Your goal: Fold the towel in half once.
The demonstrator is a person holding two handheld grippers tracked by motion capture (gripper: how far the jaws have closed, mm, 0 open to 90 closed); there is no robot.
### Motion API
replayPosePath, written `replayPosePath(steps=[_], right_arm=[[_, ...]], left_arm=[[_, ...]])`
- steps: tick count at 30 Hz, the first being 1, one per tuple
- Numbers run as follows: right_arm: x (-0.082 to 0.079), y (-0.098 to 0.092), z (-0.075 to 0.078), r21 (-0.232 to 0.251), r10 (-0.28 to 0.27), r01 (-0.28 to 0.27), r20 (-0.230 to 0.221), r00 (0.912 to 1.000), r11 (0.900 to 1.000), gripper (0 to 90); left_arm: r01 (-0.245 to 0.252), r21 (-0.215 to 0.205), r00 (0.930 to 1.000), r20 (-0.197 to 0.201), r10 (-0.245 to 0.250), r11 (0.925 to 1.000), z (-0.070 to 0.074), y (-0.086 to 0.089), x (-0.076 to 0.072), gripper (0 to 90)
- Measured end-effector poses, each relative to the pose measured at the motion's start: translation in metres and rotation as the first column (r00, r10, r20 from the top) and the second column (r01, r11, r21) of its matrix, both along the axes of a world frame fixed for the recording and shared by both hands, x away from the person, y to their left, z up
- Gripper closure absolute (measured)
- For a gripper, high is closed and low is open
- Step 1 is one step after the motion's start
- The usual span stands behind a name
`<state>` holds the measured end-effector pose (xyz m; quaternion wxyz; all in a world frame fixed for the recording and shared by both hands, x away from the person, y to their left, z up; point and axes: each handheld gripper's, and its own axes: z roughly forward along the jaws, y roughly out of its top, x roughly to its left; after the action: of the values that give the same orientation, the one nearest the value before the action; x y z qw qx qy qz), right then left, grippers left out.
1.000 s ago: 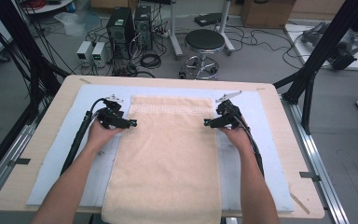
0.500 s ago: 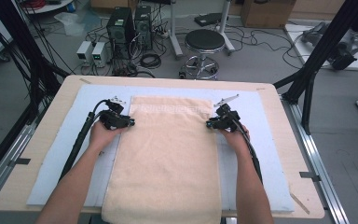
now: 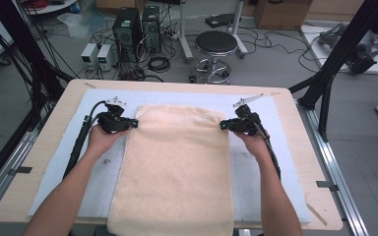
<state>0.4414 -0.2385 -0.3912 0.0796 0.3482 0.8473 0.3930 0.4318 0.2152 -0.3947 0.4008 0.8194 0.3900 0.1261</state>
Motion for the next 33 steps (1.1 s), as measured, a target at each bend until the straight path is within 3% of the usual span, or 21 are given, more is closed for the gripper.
replayPosePath(steps=[3, 6, 10, 14, 16, 18, 23, 27, 29, 33], right_arm=[[-0.013, -0.006, 0.02, 0.058, 0.028, -0.03, 0.036, 0.999, 0.998, 82.9], [-0.027, -0.01, 0.034, 0.08, 0.051, -0.056, 0.068, 0.9964, 0.995, 82.7], [-0.054, -0.008, 0.052, 0.036, 0.103, -0.108, 0.121, 0.9873, 0.994, 82.6], [-0.089, -0.006, 0.059, 0.0, 0.162, -0.164, 0.158, 0.9741, 0.986, 82.5], [-0.113, -0.005, 0.054, -0.012, 0.196, -0.197, 0.169, 0.9659, 0.98, 82.5], [-0.13, -0.004, 0.046, -0.02, 0.217, -0.217, 0.16, 0.9629, 0.976, 82.3], [-0.165, -0.003, 0.014, -0.033, 0.236, -0.233, 0.121, 0.9643, 0.972, 79.4], [-0.173, -0.013, -0.001, -0.021, 0.209, -0.207, 0.094, 0.9735, 0.978, 68.5], [-0.174, -0.02, -0.002, -0.007, 0.184, -0.184, 0.088, 0.9791, 0.983, 61.5], [-0.166, -0.024, 0.0, -0.007, 0.155, -0.155, 0.103, 0.9825, 0.988, 59.1]], left_arm=[[0.018, -0.026, 0.9991, 0.039, -0.017, 0.9995, 0.017, 0.006, -0.01, 84.8], [0.043, -0.045, 0.9965, 0.074, -0.04, 0.998, 0.032, 0.012, -0.024, 84.8], [0.088, -0.054, 0.9892, 0.122, -0.081, 0.9947, 0.046, 0.016, -0.052, 84.8], [0.125, -0.052, 0.9796, 0.165, -0.115, 0.9909, 0.042, 0.025, -0.098, 84.7], [0.142, -0.058, 0.9767, 0.171, -0.13, 0.9882, 0.034, 0.028, -0.117, 84.7], [0.154, -0.033, 0.9762, 0.16, -0.147, 0.9875, 0.022, 0.028, -0.137, 84.6], [0.202, -0.002, 0.9762, 0.081, -0.201, 0.9794, -0.008, 0.027, -0.17, 82.9], [0.208, -0.003, 0.978, 0.01, -0.208, 0.9781, -0.021, 0.033, -0.177, 69.5], [0.199, -0.002, 0.9798, 0.021, -0.199, 0.98, -0.018, 0.038, -0.176, 66.3], [0.172, -0.002, 0.9832, 0.061, -0.172, 0.985, -0.007, 0.039, -0.164, 61.2]])
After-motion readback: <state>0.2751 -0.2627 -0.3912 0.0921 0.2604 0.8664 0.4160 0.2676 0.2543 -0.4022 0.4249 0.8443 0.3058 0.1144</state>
